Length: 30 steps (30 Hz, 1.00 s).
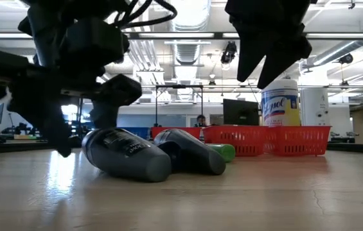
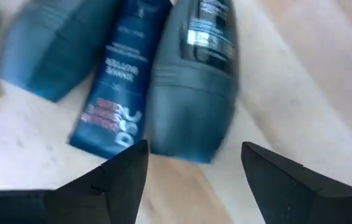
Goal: Pick & Place Travel size toiletries
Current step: Put the black deodorant into the middle red bin
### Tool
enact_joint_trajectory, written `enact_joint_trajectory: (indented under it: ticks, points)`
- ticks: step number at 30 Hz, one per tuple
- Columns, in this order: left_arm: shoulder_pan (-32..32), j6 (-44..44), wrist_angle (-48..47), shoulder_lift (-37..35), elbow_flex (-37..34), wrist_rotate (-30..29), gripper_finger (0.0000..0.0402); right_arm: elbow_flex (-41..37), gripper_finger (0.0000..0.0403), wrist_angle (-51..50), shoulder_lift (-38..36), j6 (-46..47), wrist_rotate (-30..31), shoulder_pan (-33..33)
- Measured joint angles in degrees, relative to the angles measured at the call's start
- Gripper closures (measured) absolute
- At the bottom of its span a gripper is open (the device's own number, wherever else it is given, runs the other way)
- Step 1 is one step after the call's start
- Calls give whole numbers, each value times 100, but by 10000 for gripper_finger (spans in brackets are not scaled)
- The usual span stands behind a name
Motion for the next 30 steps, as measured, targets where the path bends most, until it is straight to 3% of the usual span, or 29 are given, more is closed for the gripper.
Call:
enact_joint_trajectory:
  ticks: [10, 24, 30]
  points:
    - [-363, -838, 206, -138, 178, 911, 141, -117, 113, 8, 0, -5, -160, 17]
    - [-428, -1141, 214, -101, 141, 702, 168, -253, 136, 826, -2, -107, -939, 28]
    - [-427, -1145, 13, -92, 139, 519, 168, -376, 135, 2089, 90, -785, -1331, 133]
